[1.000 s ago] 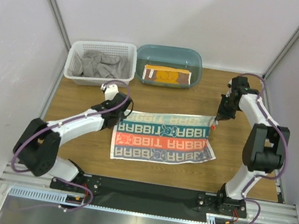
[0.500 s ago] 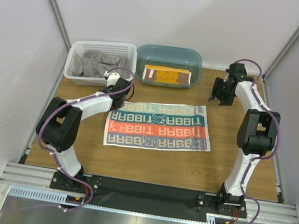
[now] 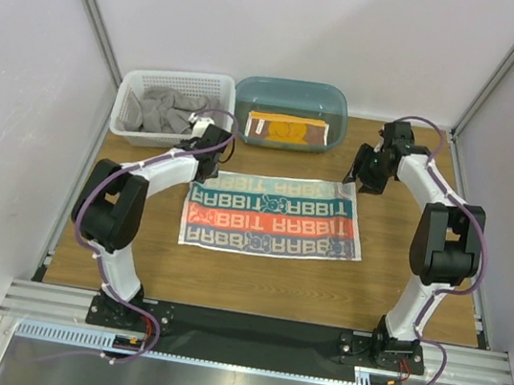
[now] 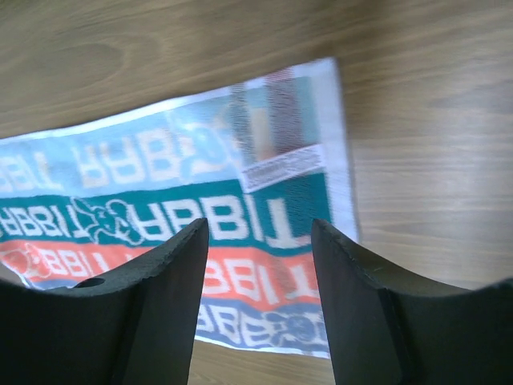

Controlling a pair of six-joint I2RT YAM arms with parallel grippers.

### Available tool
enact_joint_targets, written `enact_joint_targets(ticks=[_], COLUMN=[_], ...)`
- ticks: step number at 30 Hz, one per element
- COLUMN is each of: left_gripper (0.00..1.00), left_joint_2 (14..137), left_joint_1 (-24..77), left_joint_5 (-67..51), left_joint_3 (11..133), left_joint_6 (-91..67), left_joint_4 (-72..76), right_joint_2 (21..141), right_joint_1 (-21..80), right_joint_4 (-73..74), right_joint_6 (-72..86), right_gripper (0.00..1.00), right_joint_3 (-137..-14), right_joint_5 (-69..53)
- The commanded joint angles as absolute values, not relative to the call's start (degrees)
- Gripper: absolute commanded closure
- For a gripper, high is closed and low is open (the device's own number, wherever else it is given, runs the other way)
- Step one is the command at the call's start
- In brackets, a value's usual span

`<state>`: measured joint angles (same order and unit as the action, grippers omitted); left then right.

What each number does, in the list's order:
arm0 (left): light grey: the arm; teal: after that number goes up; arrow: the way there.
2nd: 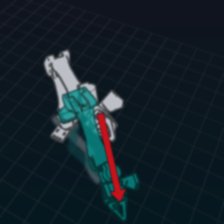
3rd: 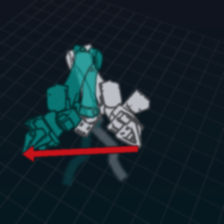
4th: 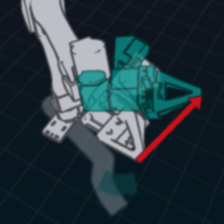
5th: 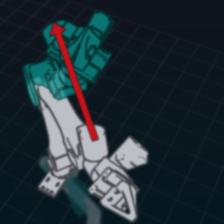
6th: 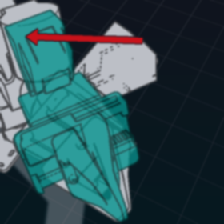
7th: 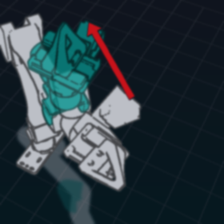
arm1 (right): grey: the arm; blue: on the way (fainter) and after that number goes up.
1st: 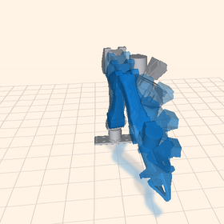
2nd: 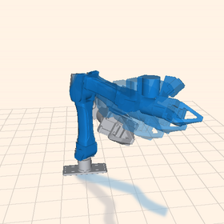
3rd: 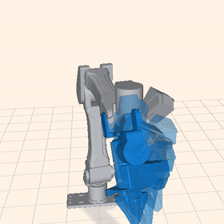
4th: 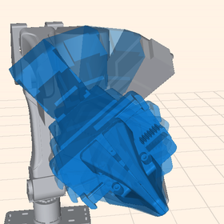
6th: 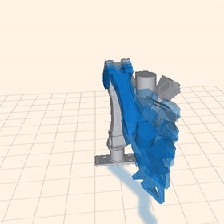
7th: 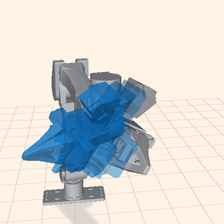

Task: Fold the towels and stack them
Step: Flatten out the crumpled towel

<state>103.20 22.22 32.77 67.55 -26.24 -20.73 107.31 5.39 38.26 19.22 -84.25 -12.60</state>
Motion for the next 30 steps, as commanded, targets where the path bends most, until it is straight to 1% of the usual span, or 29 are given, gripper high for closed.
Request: enact_joint_targets(ticks=[1,4,5,6,8,9,10,11,12,15,19,25,26,30], left_gripper=[0.32,0.17,0.16,0.17,0.21,0.23,0.26,0.28,0.3,0.31,0.32,0.32,0.32,0.32], left_joint_2=[97.4,92.9,90.0,88.6,85.6,83.2,82.0,81.0,79.6,77.8,70.5,60.6,57.9,54.1], left_joint_1=[21.0,21.0,21.0,21.0,21.0,21.0,21.0,21.0,21.0,21.1,21.4,23.1,23.7,25.0], left_joint_5=[33.3,33.2,31.7,30.1,26.2,21.4,19.6,17.8,16.3,17.2,12.8,12.7,12.7,13.4], left_joint_3=[66.6,63.9,63.1,61.2,59.1,56.9,55.8,54.5,52.1,48.0,40.4,31.0,30.2,24.9], left_joint_6=[-25.1,-26.4,-27.1,-27.3,-27.9,-29.3,-30.4,-32.4,-32.8,-36.5,-40.7,-49.2,-51.0,-55.4], left_joint_4=[-22.1,-24.1,-24.2,-23.7,-22.3,-20.9,-20.4,-19.8,-19.3,-21.9,-20.7,-23.6,-23.8,-24.0], right_joint_2=[106.7,107.8,108.0,108.3,109.3,109.4,109.7,109.9,110.2,111.4,112.1,113.2,113.6,111.7], right_joint_1=[7.8,9.8,10.4,10.5,10.2,9.8,9.6,9.4,9.2,9.1,9.0,7.1,5.7,4.0], right_joint_4=[33.5,33.1,32.5,32.1,30.9,29.2,27.9,26.8,26.2,25.0,24.0,25.1,25.5,25.6], right_joint_6=[20.8,21.5,22.0,23.7,26.3,28.3,29.1,29.4,29.6,29.1,27.3,25.1,24.9,23.0], right_gripper=[0.41,0.44,0.49,0.54,0.63,0.64,0.66,0.71,0.74,0.76,0.78,0.81,0.82,0.83], right_joint_3=[-84.1,-84.6,-84.2,-83.9,-83.4,-82.6,-81.8,-81.1,-80.3,-79.9,-77.3,-74.5,-74.7,-74.2], right_joint_5=[-13.8,-12.4,-11.2,-10.4,-9.5,-10.2,-10.7,-10.9,-10.5,-10.0,-10.2,-4.8,-4.7,-6.5])
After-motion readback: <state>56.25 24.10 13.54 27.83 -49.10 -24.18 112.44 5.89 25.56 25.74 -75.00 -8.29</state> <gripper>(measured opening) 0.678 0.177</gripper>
